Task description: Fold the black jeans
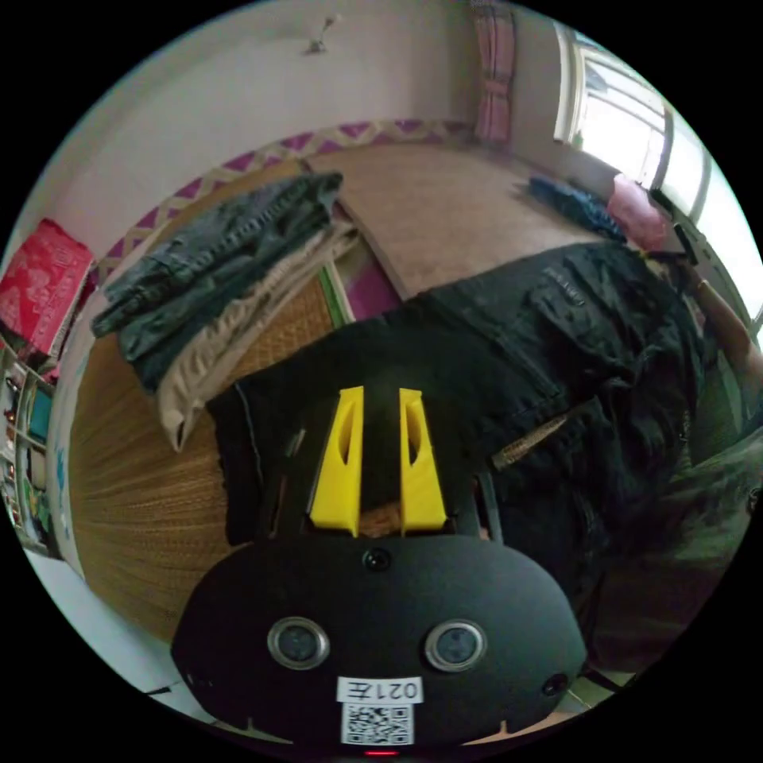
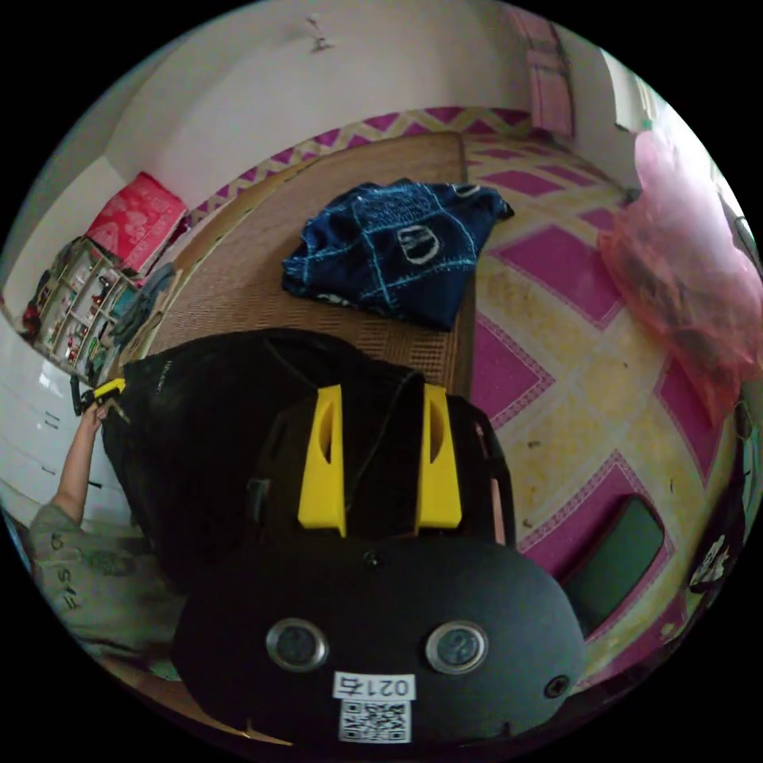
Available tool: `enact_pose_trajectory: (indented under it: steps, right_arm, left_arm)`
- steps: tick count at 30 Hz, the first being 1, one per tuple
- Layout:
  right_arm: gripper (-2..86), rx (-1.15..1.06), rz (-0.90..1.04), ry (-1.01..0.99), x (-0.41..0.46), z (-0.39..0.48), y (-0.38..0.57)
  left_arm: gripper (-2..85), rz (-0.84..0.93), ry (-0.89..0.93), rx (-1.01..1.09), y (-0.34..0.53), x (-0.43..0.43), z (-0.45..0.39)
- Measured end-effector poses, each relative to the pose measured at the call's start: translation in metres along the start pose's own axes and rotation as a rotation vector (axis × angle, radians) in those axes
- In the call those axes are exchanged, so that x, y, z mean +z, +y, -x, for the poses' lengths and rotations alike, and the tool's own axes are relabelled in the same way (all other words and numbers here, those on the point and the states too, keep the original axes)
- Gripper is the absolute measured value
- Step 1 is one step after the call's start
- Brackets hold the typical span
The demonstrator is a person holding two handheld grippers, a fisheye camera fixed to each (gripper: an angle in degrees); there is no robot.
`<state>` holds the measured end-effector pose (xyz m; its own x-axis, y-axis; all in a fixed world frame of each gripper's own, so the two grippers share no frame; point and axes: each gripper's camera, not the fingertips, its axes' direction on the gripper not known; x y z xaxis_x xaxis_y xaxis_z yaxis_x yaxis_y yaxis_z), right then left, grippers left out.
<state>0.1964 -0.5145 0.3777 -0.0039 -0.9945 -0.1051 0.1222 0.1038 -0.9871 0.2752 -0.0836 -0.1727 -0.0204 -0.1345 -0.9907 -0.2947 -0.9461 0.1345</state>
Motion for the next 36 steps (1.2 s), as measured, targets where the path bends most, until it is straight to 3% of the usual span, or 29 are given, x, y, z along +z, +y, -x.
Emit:
enact_pose_trajectory:
  steps: [4,7,12,18,22,29,36]
  right_arm:
    - [1.8,-0.031,0.113,-0.035,0.020,0.002,-0.010]
    - [0.0,-0.030,0.058,-0.033,0.009,0.007,-0.014]
    - [0.1,0.009,-0.099,0.006,-0.013,0.015,-0.026]
    - [3.9,0.036,0.075,0.228,0.058,0.022,-0.017]
    - [5.1,0.047,-0.053,0.310,0.036,0.040,0.018]
    - [9.3,-0.155,-0.165,0.048,-0.008,0.100,0.145]
    - [7.1,0.121,-0.352,-0.221,-0.004,0.083,0.301]
  left_arm:
    - [2.5,0.003,-0.034,-0.027,0.004,0.012,0.007]
    - [0.2,0.021,0.004,-0.033,0.004,0.014,0.015]
    - [-0.8,0.038,-0.024,-0.061,-0.013,0.023,0.024]
    - [-0.8,0.011,-0.080,-0.080,-0.006,0.032,0.027]
    - [-0.6,-0.189,-0.135,-0.156,0.048,-0.018,0.040]
    - [5.6,-0.314,0.074,-0.278,0.200,-0.088,0.054]
    - [6.2,-0.379,0.196,-0.735,0.348,-0.093,0.062]
